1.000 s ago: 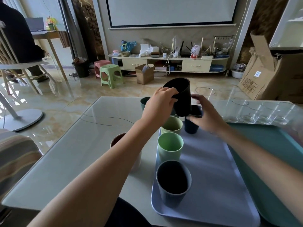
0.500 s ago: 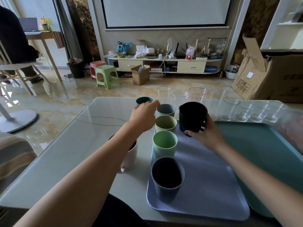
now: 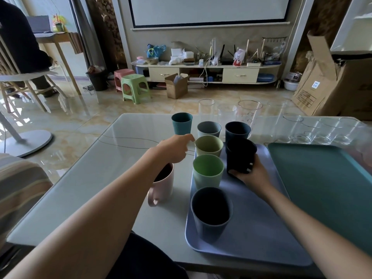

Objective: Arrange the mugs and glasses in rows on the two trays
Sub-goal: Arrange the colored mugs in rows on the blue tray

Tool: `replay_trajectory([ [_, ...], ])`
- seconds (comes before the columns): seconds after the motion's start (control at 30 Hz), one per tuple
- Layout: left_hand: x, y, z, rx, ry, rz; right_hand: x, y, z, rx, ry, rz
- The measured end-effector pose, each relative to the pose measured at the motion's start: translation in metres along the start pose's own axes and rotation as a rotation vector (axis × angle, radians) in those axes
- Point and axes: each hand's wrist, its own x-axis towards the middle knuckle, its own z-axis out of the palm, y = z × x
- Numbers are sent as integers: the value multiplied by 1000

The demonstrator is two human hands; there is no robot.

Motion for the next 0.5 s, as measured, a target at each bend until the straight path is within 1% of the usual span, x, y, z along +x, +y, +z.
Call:
replay_trajectory([
  [0.1,1,0,1,5,3,7,4,-1,-1,-53,-26,19],
  [0.27,-3,-3,0,5,21,-13,19,4,-5,-219,-154,82],
  [0.37,-9,-9,-3,14,15,-23,4,-12,-14,-186,-213,129],
  [0.5,-23,-16,-9,15,32,-28,-10,-16,-29,-276,-145,64],
])
